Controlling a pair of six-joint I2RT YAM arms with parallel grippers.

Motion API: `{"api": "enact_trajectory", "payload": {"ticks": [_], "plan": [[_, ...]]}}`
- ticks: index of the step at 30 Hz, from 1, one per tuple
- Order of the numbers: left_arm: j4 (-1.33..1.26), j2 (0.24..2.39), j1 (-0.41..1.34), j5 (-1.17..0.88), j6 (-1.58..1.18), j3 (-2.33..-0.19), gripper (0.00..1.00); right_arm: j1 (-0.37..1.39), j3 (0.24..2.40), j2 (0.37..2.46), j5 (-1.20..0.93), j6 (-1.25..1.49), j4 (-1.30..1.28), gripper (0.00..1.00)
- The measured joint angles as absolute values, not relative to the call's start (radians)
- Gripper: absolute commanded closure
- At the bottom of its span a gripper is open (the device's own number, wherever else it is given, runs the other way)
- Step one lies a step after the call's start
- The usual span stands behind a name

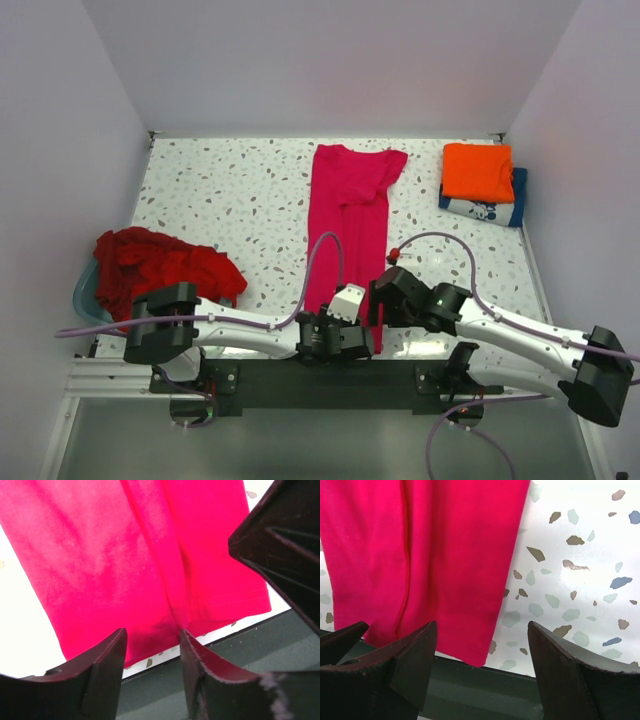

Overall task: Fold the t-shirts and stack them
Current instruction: Fold the tshirt

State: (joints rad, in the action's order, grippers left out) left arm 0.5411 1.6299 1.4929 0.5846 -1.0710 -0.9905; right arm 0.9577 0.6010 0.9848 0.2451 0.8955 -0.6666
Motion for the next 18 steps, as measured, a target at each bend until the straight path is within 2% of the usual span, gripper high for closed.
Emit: {"api": "enact_trajectory", "payload": {"ticks": [6,9,18], "plan": [[0.541,1.645,1.493,0.596,-1.070,-1.001,0.76,0.958,0.572,0.961,0.245,0.906,-0.677,0.24],[0.545,1.645,1.493,0.603,-1.073,-1.002,0.82,0.962,0.566,0.953,0.245,0.910,-0.686,0.24],[0.624,1.547,1.492,0.638,-1.125,-0.984,0.88,1.016,0.567,0.955,0.248,0.928,-0.687,0.25]]}}
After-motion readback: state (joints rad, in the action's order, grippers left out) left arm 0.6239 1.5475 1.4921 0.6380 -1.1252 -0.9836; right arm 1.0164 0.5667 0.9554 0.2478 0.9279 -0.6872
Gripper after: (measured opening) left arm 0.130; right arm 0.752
